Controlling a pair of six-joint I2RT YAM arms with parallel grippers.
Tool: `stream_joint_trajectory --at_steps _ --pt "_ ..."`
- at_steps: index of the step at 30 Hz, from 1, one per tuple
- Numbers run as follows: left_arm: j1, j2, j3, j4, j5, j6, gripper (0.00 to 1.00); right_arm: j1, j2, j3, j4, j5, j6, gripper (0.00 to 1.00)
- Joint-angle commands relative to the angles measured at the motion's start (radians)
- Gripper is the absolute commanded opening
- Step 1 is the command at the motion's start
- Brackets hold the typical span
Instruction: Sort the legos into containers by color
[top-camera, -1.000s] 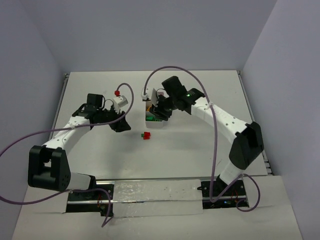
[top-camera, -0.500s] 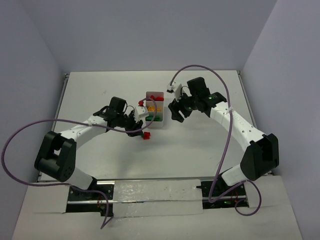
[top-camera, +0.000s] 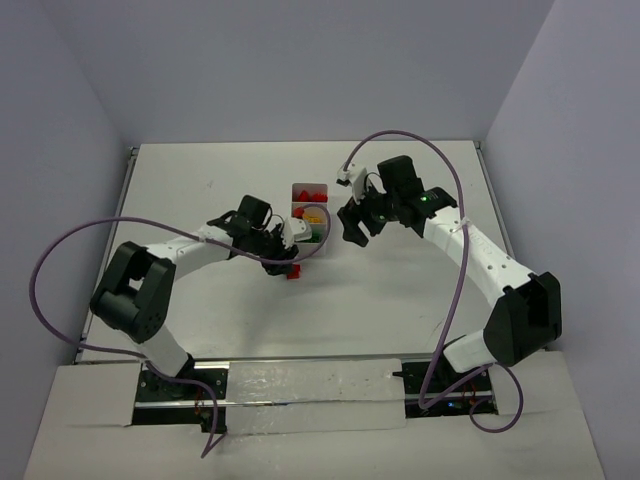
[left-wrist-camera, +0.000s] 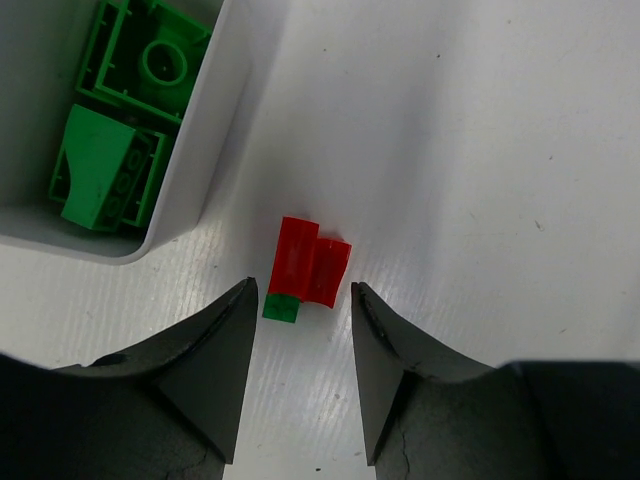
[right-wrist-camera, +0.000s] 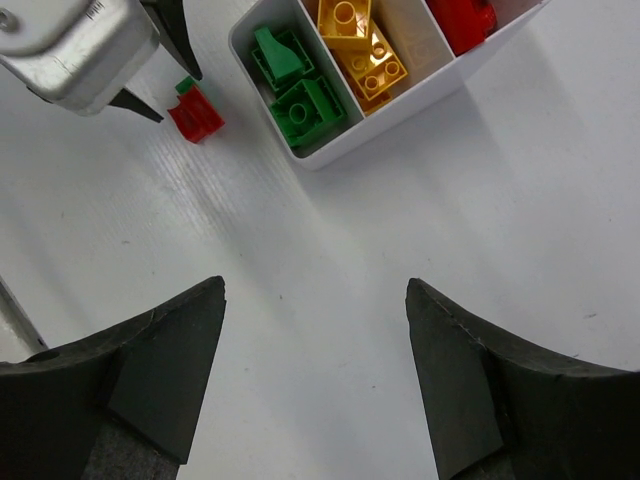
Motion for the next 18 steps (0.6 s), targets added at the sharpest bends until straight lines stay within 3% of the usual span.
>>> stream_joint_trajectory --at_steps 1,18 --pt "-0.016 0.021 0.047 0.029 -0.014 0.032 0.51 -0.009 -0.032 -0.004 0.032 -0.017 0.004 0.80" --pt "-0.040 0.068 0.059 0.046 -0.050 0.035 0.44 -0.013 -0.026 -0.013 0.031 -0.028 0.000 0.80"
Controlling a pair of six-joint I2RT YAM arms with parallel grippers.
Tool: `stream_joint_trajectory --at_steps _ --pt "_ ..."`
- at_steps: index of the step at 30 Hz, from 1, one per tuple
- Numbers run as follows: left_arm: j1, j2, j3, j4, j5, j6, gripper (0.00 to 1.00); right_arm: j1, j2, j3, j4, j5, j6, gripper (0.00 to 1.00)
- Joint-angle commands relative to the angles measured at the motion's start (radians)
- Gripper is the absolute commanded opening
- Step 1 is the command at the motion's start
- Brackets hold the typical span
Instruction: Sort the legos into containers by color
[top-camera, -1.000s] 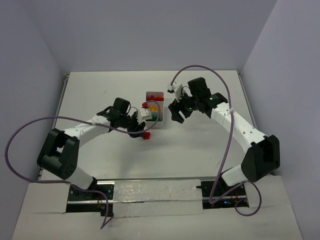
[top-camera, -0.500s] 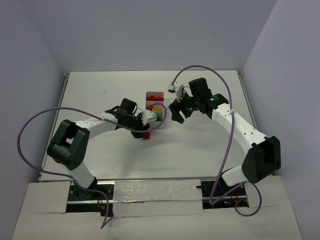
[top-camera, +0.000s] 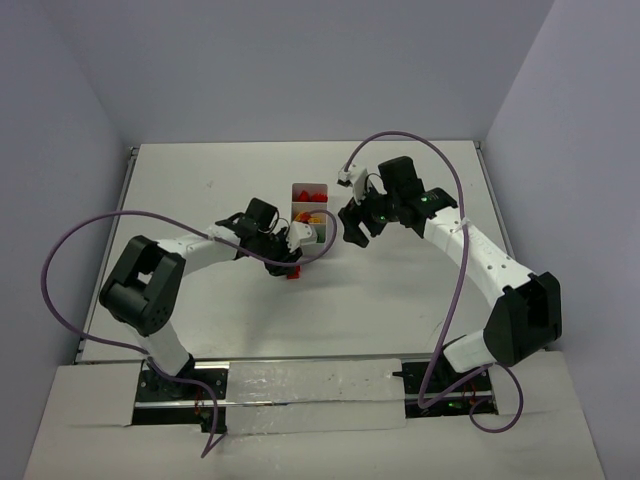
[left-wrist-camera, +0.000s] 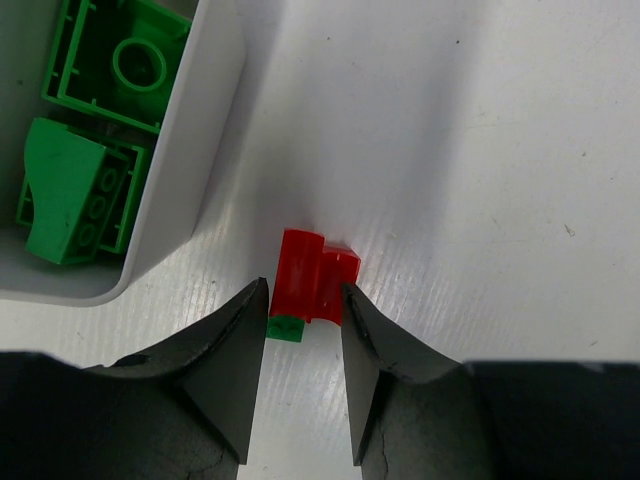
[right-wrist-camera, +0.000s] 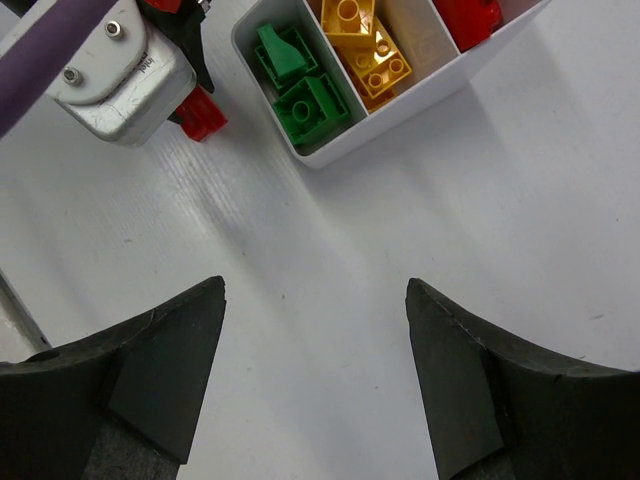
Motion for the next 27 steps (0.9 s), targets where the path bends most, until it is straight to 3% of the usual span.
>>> stream_joint_trajectory --at_steps 1,7,12,18,21,27 --pt "-0.014 0.014 0.049 0.033 -0.009 0.013 0.43 -0.007 -0.026 -0.001 0.027 -0.017 0.000 0.80" --pt "-0.023 0.018 0.050 0.031 -0.023 0.015 0.34 -0.006 -0.026 -0.003 0.028 -0.015 -0.004 0.79" --pt "-0.035 0.026 0.055 0.026 -0.034 0.018 0.33 -0.006 -0.027 -0.005 0.025 -0.014 -0.007 0.79" --pt "-0.044 0.011 0.058 0.016 -0.030 0.005 0.19 -0.006 -0.033 -0.008 0.025 -0.014 -0.006 0.79" --pt "-0.044 -0.025 0.064 -0.001 -0.029 -0.032 0.03 -0.007 -0.038 -0.006 0.027 -0.022 0.013 0.78" --pt "-0.044 -0.155 0.057 -0.030 -0.060 -0.160 0.00 -0.006 -0.066 -0.031 0.078 -0.043 0.129 0.75"
